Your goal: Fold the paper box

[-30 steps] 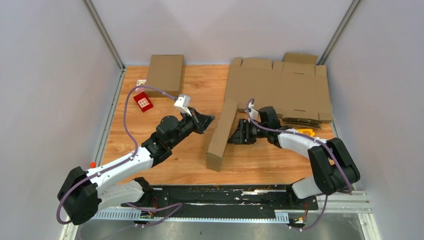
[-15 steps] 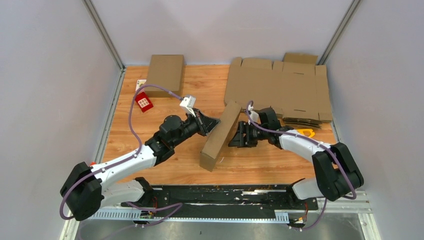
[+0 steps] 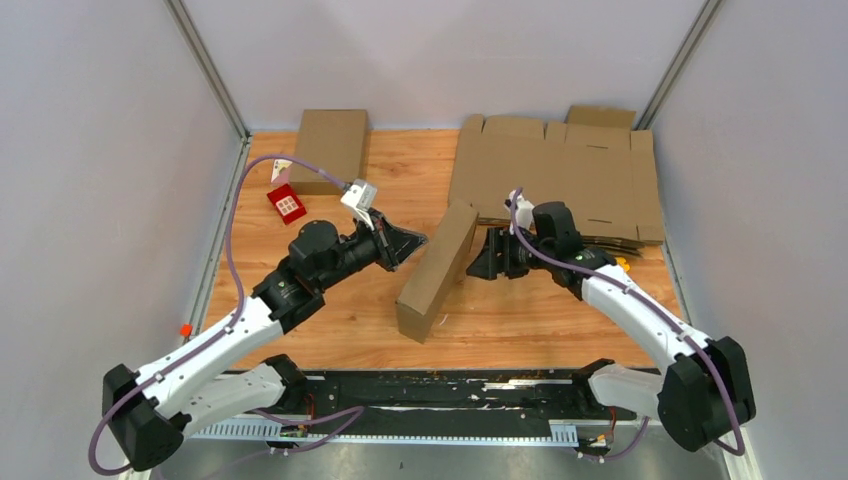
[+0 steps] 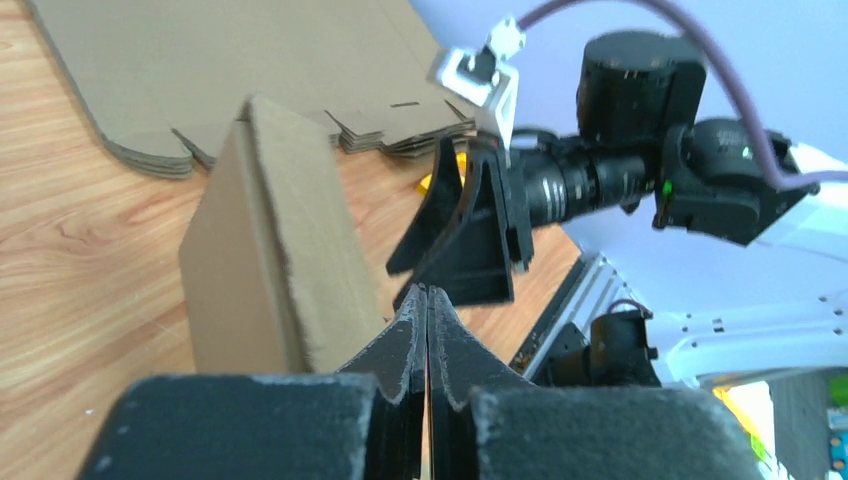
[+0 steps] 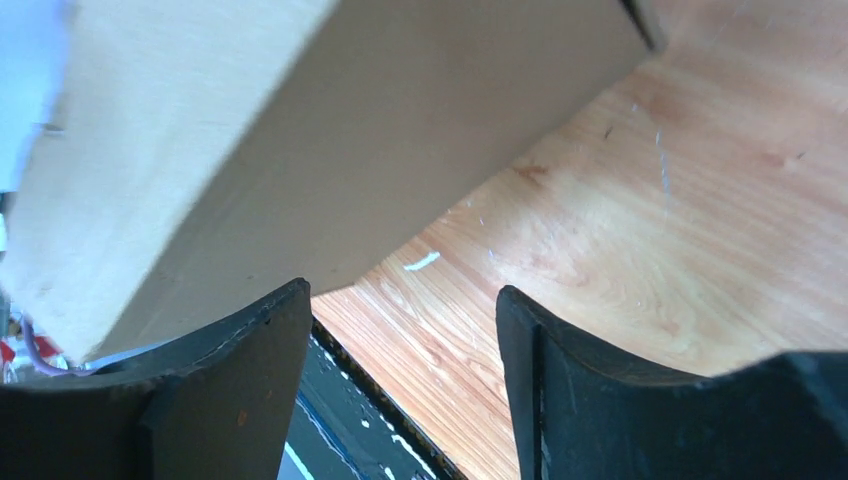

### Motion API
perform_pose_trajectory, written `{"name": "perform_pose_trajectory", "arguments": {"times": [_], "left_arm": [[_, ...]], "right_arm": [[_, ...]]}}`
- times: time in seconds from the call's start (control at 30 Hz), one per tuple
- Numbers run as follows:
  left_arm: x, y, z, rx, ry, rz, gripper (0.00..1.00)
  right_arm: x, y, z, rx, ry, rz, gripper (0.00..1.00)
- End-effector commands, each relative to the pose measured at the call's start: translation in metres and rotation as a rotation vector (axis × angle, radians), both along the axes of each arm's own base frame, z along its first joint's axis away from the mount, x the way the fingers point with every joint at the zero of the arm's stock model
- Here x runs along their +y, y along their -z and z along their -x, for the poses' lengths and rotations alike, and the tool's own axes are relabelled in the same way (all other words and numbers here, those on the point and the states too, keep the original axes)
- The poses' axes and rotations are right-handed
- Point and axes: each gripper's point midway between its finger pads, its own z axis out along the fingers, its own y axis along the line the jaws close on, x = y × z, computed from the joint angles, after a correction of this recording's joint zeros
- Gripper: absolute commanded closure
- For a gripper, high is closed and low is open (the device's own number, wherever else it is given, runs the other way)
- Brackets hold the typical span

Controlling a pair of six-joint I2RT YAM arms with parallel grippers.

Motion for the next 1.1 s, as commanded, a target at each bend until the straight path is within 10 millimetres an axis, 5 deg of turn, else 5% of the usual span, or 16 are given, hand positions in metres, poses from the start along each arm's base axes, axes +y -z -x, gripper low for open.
{"name": "perform_pose_trajectory", "arguments": {"times": [0.0,0.13,0.27,0.5,0.73,0.93,1.07], "left_arm": [[0.006,0.003,0.032,0.028,0.130,-0.097,1.00],[0.007,0.006,0.059,0.078,0.238,-0.095,1.00],[0.012,0.019,0.064,0.107,0.231,-0.094,1.00],[-0.004,0.042,0.064,0.183,0.291,-0.091,1.00],[-0.002,0.062,0.072,0.228,0.316,-0.109,1.00],[0.002,0.096,0.076,0.284,0.313,-0.141,1.00],[0.002,0.116,0.077,0.318,0.307,-0.153,1.00]], "right_arm": [[-0.005,-0.065,-0.026,-0.176,0.050,0.007,0.36],[0.001,-0.112,-0.046,-0.268,0.089,-0.042,0.58],[0.021,-0.152,-0.071,-0.346,0.107,-0.193,0.98],[0.069,-0.173,-0.114,-0.277,0.012,-0.391,1.00],[0.074,-0.140,-0.151,-0.147,0.024,-0.455,1.00],[0.072,-0.082,-0.150,-0.003,0.032,-0.431,1.00],[0.069,-0.066,-0.151,0.035,0.037,-0.417,1.00]]}}
